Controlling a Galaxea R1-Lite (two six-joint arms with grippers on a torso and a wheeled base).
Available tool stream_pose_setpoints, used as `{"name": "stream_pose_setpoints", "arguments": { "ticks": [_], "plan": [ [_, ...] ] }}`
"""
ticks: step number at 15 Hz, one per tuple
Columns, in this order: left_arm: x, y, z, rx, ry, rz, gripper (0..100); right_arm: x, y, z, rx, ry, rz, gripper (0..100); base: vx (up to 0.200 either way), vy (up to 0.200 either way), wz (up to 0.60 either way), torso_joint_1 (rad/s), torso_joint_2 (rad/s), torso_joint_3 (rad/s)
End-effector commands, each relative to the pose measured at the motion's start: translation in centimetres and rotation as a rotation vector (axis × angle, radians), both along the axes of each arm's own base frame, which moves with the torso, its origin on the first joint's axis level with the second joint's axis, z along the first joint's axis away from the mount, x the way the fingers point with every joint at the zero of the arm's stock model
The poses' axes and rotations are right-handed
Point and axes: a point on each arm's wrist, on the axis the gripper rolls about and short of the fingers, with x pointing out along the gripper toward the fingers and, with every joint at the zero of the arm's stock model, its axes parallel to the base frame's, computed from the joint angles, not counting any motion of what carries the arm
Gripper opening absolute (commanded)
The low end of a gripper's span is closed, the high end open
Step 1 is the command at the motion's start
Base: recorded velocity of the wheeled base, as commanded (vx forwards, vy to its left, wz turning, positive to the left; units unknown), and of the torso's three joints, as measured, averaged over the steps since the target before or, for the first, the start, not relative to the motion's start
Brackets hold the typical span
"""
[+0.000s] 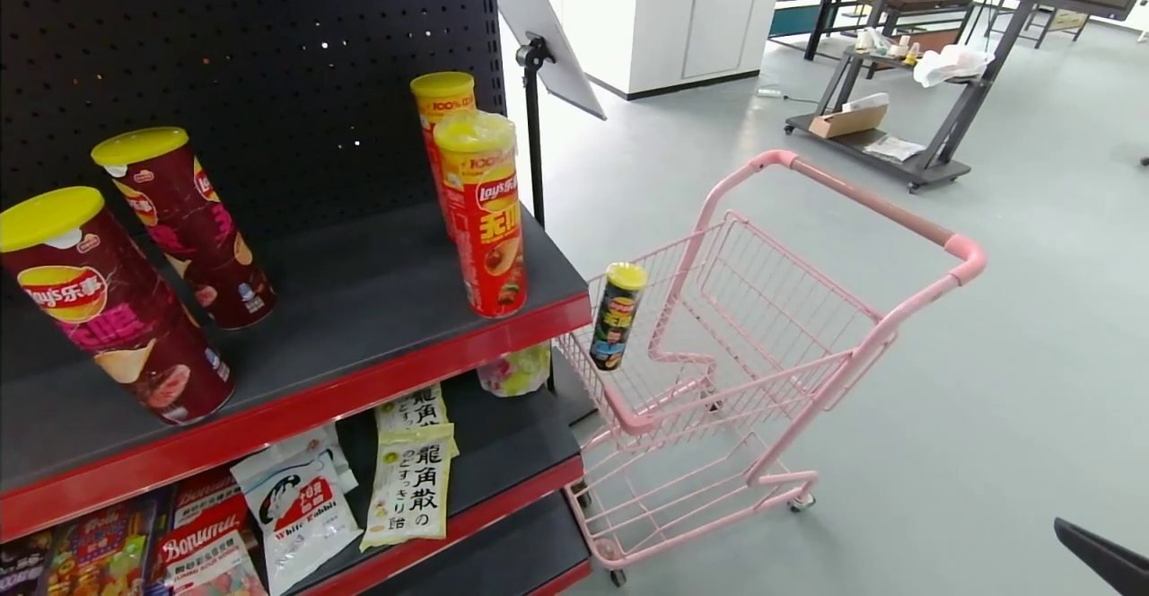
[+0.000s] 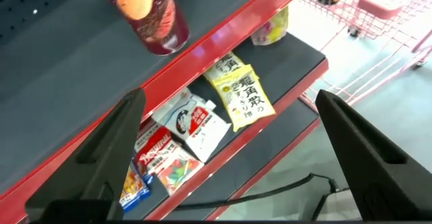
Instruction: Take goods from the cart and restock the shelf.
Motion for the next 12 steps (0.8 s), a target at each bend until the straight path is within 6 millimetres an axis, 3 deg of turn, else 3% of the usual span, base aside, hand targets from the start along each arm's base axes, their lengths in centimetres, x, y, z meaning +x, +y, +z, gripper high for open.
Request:
{"name": "stream_pose_setpoints", "arguments": {
  "ticks": [1, 4, 12],
  "plan": [
    [0.0, 0.0, 0.0, 0.000, 0.001, 0.002, 100, 0.1, 0.0, 0.0, 0.000, 0.003, -0.001, 100, 0.000, 0.000, 0.00, 0.000, 0.00, 0.000],
    [-0.1, 0.0, 0.0, 0.012, -0.007, -0.003, 100, 0.2, 0.0, -0.1, 0.000, 0.016, 0.000, 100, 0.000, 0.000, 0.00, -0.065, 0.16, 0.091],
    [-1.0, 0.4, -0.4, 0.040, -0.055, -0.016, 100, 3.2, -0.2, 0.0, -0.030, 0.065, 0.027, 100, 0.000, 0.000, 0.00, -0.151, 0.39, 0.229]
  ]
}}
